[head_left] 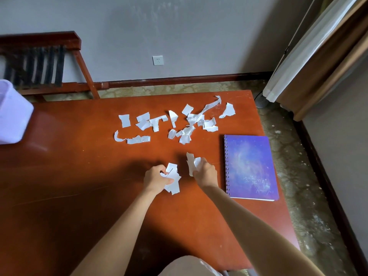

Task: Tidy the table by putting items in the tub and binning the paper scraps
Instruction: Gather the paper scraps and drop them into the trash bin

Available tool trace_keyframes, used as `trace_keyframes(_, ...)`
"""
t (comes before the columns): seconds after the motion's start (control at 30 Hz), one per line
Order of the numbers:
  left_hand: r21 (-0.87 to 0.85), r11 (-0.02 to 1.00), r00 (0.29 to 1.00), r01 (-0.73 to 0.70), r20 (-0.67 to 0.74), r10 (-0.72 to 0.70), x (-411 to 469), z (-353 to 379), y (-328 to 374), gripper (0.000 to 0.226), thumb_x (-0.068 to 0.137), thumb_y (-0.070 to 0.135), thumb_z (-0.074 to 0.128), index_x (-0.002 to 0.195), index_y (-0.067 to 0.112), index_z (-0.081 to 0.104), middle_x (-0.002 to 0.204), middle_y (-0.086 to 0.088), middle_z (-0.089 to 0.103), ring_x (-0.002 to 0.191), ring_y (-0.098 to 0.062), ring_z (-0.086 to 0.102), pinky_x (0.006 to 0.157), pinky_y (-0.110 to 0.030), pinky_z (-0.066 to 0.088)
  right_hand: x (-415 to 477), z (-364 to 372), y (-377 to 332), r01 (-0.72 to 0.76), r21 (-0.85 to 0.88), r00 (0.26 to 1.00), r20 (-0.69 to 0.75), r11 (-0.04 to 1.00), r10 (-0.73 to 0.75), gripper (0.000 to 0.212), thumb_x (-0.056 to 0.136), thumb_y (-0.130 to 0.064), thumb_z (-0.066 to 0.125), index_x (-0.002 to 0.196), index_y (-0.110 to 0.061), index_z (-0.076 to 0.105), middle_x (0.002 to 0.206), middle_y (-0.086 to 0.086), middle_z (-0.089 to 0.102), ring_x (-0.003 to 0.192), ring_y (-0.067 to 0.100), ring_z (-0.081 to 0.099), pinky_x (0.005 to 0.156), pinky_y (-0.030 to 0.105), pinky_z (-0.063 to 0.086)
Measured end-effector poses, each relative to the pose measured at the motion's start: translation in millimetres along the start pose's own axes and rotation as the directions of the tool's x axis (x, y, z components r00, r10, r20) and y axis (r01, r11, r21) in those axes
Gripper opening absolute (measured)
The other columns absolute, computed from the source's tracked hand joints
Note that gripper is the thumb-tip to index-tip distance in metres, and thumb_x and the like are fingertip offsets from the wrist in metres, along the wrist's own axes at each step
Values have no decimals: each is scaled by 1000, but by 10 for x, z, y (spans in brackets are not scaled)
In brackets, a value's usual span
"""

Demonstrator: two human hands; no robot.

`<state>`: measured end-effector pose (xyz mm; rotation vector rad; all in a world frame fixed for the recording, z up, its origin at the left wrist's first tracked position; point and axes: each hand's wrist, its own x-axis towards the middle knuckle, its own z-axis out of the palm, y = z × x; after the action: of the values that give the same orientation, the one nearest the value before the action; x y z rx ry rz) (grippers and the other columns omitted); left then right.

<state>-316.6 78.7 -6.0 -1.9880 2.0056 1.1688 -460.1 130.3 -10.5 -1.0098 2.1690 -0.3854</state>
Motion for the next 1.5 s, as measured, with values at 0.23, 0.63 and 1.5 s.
trace_keyframes(0.23, -17, 1000, 1000, 9, 2, -9, -20, 5, -26, 34, 80, 20, 73, 107, 5, 60, 120, -13, 63, 106, -27, 62, 56, -13, 41, 19, 56, -15, -6, 75, 1000, -9, 997, 7, 33, 87, -6, 53, 119, -2, 50, 113, 20, 63, 103, 37, 59, 78, 33, 46)
trace_keyframes(0.63, -33, 999, 1000, 11, 1, -11, -86, 51, -64, 34, 79, 20, 73, 107, 5, 60, 119, -13, 63, 105, -27, 63, 57, -15, 44, -143, -76, 50, -19, 194, 1000, -20, 981, 23, 24, 91, -16, 51, 106, 2, 58, 94, 21, 65, 89, 39, 61, 69, 30, 45)
trace_keyframes(1.5, -260, 966, 998, 8, -64, -25, -593, 60, -70, 22, 75, 15, 73, 77, 10, 52, 87, -5, 59, 77, -21, 53, 61, -26, 44, -509, -47, 257, -98, 379, 995, 18, 920, 99, 36, 83, -22, 59, 114, -3, 57, 86, 3, 58, 80, 21, 54, 62, 21, 39)
